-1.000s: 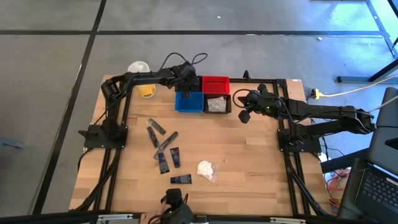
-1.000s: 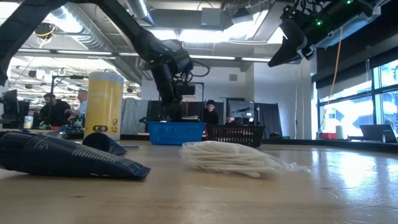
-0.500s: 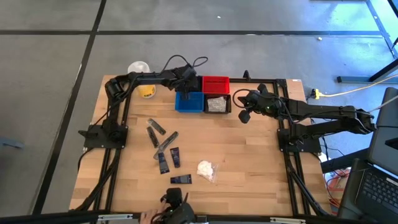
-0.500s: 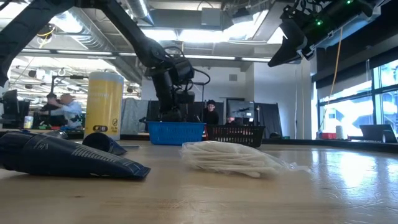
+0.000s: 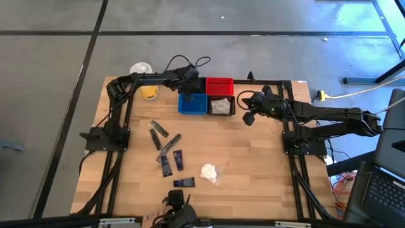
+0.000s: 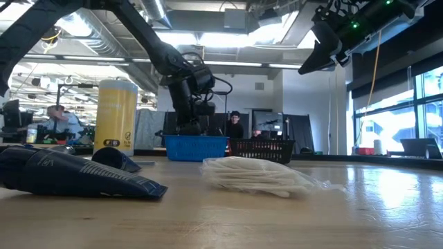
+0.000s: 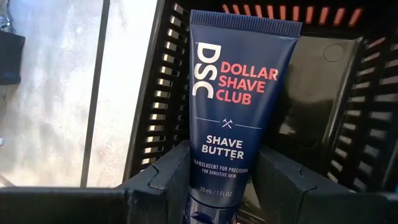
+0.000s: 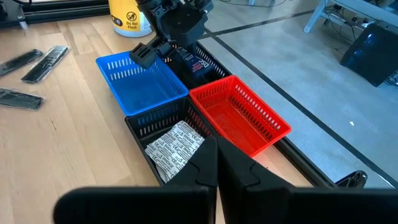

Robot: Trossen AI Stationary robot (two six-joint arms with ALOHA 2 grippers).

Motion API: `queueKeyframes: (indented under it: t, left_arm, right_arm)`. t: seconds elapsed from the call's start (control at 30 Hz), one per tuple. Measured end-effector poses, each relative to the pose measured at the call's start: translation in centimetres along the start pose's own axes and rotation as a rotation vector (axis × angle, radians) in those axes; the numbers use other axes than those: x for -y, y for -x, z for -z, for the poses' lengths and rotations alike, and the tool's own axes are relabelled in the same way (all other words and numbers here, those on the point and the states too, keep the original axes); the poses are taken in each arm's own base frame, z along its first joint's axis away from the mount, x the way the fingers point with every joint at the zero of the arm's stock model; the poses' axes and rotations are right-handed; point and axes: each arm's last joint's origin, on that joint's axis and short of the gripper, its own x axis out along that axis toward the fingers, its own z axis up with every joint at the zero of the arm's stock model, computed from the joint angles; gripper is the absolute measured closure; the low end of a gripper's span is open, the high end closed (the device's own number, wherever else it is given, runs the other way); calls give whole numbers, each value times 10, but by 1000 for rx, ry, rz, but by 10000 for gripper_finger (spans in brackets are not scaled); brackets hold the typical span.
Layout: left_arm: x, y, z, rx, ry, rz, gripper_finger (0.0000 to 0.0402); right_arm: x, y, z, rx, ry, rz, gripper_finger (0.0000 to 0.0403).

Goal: Pick & Place Travel size toiletries
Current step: Put the shave cream into the top black bin, then put the top right shave cream into the top black bin

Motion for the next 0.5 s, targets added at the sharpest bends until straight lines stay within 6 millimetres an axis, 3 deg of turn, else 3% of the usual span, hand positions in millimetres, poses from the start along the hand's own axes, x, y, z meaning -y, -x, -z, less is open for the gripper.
queueKeyframes:
  t: [0.5]
  left_arm:
    - [-6,-1,3,-11,22,-26,202]
  right_arm:
    - [-1,0,-1,4,-2,-17,399]
